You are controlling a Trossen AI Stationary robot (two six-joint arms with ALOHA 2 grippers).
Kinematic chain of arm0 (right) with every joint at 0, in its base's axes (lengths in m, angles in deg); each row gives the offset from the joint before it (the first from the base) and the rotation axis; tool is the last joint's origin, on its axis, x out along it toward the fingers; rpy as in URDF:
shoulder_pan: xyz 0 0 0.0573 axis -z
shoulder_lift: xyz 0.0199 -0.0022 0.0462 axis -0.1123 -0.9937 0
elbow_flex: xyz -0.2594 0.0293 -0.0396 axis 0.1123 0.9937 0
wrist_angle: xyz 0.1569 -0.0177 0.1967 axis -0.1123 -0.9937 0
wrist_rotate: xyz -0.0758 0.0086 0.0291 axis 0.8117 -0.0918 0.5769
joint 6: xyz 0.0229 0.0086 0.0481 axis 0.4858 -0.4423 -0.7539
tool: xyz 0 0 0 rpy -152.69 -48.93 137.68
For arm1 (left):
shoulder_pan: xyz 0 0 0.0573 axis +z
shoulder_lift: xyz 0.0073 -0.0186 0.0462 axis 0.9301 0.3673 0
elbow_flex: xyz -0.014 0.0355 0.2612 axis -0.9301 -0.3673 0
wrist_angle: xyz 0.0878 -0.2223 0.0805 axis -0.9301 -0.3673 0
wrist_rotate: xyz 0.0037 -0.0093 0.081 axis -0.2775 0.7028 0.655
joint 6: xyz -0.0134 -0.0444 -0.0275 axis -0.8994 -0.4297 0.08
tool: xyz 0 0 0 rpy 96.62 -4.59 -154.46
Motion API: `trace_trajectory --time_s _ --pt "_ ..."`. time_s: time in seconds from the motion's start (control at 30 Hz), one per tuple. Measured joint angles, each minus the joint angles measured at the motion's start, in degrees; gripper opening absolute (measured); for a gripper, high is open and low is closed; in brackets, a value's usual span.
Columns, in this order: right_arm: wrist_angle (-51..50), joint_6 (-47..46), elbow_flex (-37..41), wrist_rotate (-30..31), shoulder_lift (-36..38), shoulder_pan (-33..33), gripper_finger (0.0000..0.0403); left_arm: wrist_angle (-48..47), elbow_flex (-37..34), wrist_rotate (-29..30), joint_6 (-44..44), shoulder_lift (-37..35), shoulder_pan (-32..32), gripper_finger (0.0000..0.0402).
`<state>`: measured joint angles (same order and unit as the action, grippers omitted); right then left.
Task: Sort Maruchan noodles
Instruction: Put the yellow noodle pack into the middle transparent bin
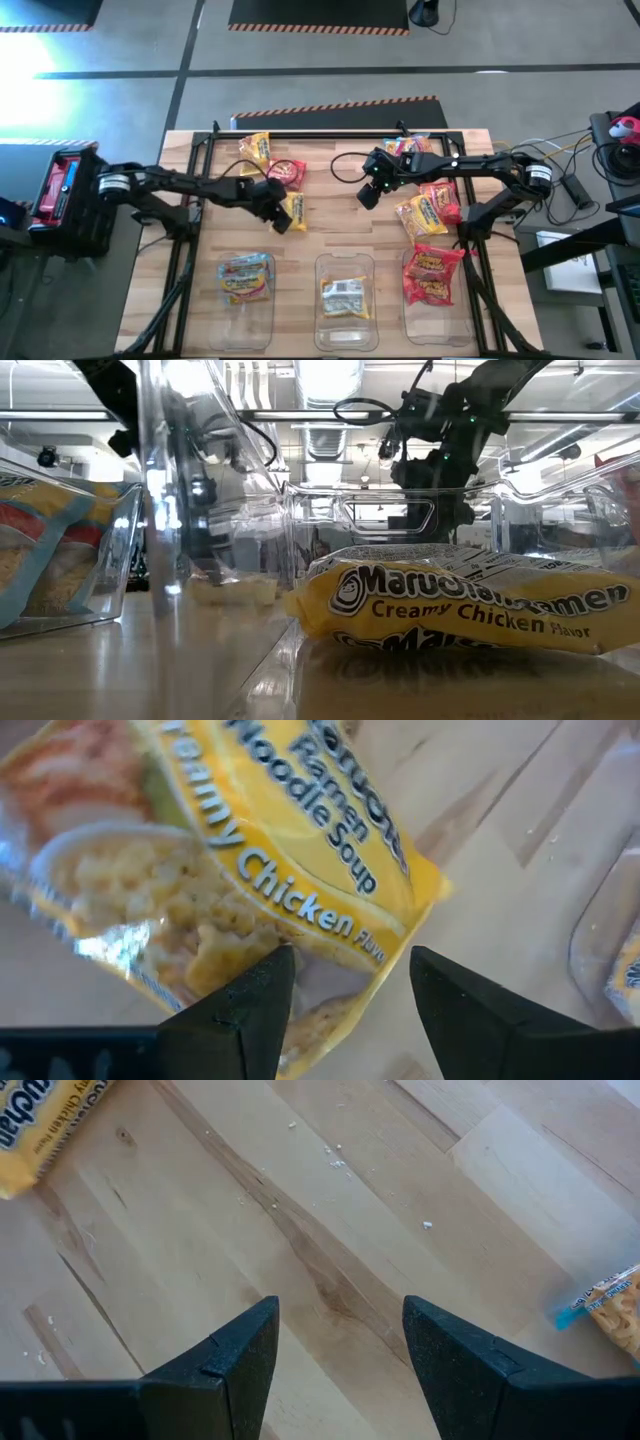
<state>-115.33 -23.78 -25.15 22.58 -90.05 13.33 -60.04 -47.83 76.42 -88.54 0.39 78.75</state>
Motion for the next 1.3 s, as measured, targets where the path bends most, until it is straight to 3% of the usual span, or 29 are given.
trace_trajectory --time_s 0.23,0.4,0.87,1.3 --pt "0.02 0.0 0.0 0.0 0.01 0.01 0.0203 -2.08 -1.72 -0.13 -0.49 -8.15 2.26 0.0193" --pt "0.02 0.0 0.0 -0.02 0.01 0.01 0.0203 -3.74 -3.73 3.22 -3.29 -10.69 2.24 0.0193" --pt "0.04 0.0 0.0 0.0 0.01 -0.01 0.0203 0.69 -6.73 7.91 -8.52 -5.59 2.37 0.0193" --pt "0.11 0.0 0.0 0.0 0.01 0.01 0.0203 20.05 -6.6 -0.56 -7.06 1.33 2.37 0.0193"
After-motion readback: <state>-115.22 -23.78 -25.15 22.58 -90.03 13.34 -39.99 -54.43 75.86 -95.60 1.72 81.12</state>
